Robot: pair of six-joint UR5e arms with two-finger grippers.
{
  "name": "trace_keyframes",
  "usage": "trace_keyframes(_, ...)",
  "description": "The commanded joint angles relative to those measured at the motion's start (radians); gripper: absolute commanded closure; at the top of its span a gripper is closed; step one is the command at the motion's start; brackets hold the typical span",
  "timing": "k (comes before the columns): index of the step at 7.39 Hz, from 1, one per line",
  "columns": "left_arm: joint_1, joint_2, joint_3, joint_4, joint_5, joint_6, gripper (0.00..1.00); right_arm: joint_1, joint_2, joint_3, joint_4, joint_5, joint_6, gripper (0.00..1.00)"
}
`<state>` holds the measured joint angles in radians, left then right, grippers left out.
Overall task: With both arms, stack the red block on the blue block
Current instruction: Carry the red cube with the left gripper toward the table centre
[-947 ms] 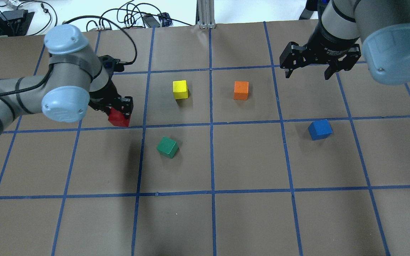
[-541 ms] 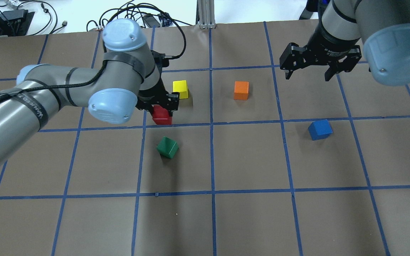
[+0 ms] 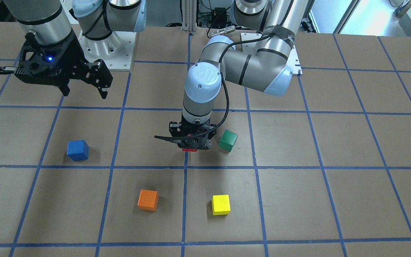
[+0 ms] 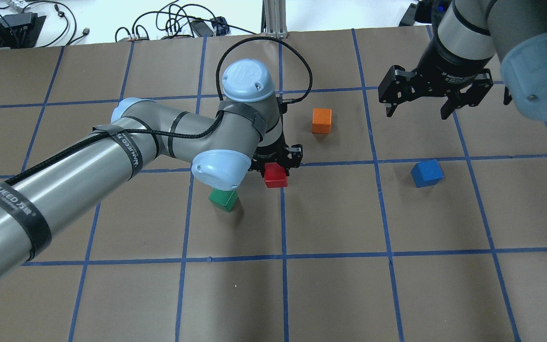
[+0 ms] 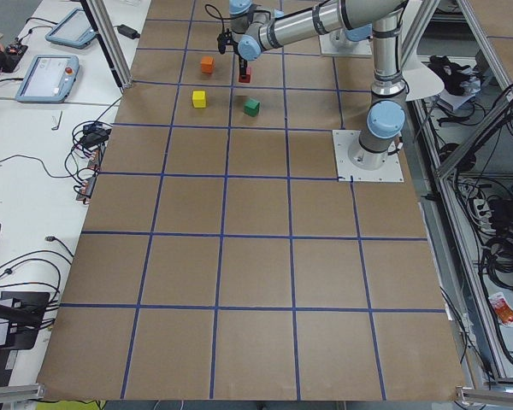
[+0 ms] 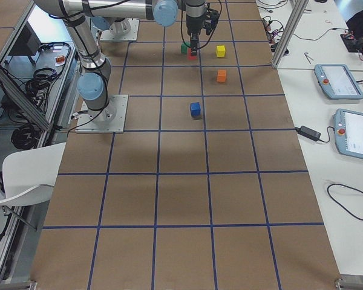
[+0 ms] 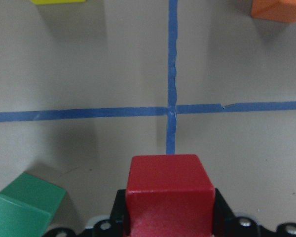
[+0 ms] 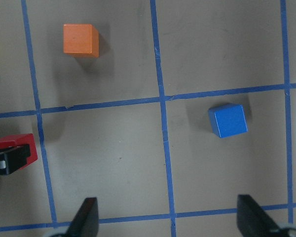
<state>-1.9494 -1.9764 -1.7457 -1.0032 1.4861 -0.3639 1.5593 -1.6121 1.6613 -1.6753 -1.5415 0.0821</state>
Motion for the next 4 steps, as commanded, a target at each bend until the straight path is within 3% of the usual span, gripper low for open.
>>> trace_keyframes(1,-0.025,-0.053,-0.003,0.053,0.014,0.005,0.74,-0.004,-0.002,0.002,-0.003,-0.008,0.008,0.0)
trace_keyframes(2,-0.025,-0.068,-0.005,0.067,0.014,0.003,0.01,-0.007,0.0,0.003,-0.006,-0.008,0.008,0.0)
trace_keyframes(4,-0.022,-0.053,0.002,0.112,0.049,0.014,0.0,-0.03,0.001,0.005,-0.001,0.001,0.007,0.0)
